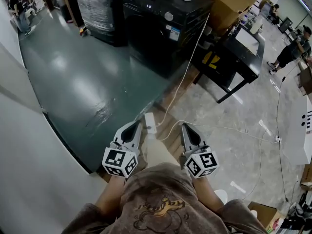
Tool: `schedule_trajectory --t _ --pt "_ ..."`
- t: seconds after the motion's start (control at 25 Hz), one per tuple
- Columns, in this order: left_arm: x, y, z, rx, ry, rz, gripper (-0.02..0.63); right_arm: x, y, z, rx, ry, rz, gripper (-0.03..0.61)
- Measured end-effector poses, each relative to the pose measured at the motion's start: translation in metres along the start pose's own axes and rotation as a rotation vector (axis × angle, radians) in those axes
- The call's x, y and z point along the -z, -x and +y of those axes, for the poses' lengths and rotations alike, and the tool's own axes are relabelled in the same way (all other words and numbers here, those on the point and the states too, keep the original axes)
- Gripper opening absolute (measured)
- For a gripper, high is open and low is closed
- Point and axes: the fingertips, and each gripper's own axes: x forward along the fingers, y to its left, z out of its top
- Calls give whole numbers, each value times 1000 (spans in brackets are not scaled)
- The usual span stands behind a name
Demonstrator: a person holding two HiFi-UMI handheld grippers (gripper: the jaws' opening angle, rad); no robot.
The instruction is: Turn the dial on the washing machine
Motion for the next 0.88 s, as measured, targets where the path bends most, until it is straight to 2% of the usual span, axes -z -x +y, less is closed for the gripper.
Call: schedule_trajectory --t 0.24,0.52,0.68,0.88 --pt "-32 -56 31 6 -10 5 -3 -22 -56 -24 8 -20 0 0" --pt "-108 -119 61 -15 -25 15 -3 -78 -129 -49 -18 -45 22 0" --pt "-157 -141 69 -25 -22 -13 -3 -119 -159 -51 -52 -27 17 0" --pt "-180 -162 76 -23 -33 -29 -2 -143 -187 -59 -55 -18 -10 0"
